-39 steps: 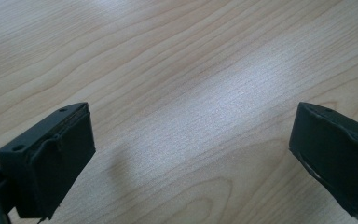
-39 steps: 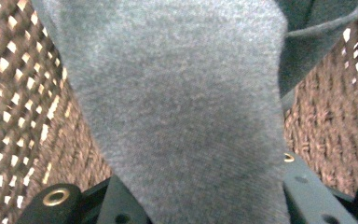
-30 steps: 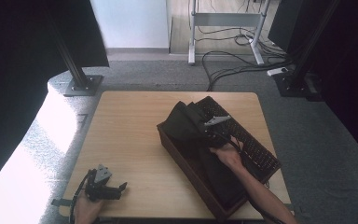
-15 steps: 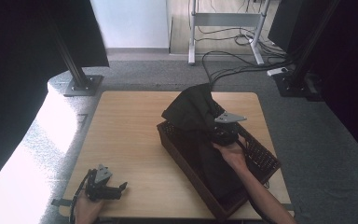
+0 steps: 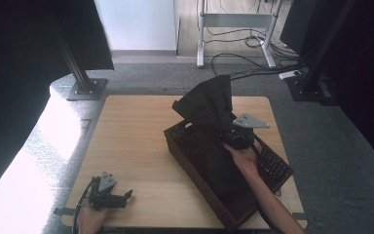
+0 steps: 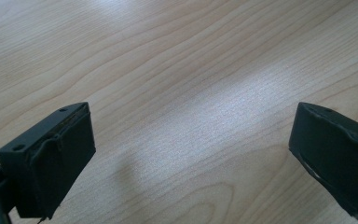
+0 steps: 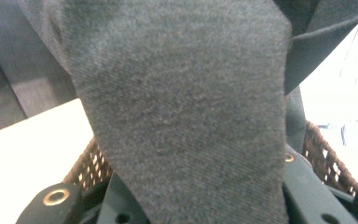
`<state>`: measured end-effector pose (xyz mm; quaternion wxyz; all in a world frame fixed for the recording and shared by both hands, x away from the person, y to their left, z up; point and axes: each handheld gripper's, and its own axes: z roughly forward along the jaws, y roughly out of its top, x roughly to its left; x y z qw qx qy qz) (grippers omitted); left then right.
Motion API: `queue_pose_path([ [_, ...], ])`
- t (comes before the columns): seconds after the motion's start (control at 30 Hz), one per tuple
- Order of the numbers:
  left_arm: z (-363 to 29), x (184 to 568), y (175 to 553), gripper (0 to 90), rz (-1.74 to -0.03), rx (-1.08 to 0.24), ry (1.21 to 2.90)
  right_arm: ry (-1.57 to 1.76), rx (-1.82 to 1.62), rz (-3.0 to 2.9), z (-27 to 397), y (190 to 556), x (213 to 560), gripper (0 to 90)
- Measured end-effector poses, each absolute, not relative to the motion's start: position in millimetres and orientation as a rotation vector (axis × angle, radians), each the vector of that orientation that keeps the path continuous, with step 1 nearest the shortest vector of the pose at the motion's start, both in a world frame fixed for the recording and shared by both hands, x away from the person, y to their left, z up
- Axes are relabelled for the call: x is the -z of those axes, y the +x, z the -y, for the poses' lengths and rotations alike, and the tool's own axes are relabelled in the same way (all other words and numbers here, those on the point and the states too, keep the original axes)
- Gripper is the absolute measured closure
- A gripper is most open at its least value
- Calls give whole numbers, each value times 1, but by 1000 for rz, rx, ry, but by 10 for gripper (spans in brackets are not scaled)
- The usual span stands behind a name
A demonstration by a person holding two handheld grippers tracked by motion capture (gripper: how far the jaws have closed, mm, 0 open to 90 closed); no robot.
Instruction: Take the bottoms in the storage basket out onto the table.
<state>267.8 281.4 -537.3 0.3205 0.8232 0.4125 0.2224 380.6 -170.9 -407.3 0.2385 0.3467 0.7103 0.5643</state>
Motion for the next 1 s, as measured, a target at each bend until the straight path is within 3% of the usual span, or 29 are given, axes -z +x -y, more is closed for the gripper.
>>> queue_pose_path([
  [1.0, -281, 537, 268, 2, -1083, -590, 2158, 900, -1690, -1688, 183, 372, 357, 642],
])
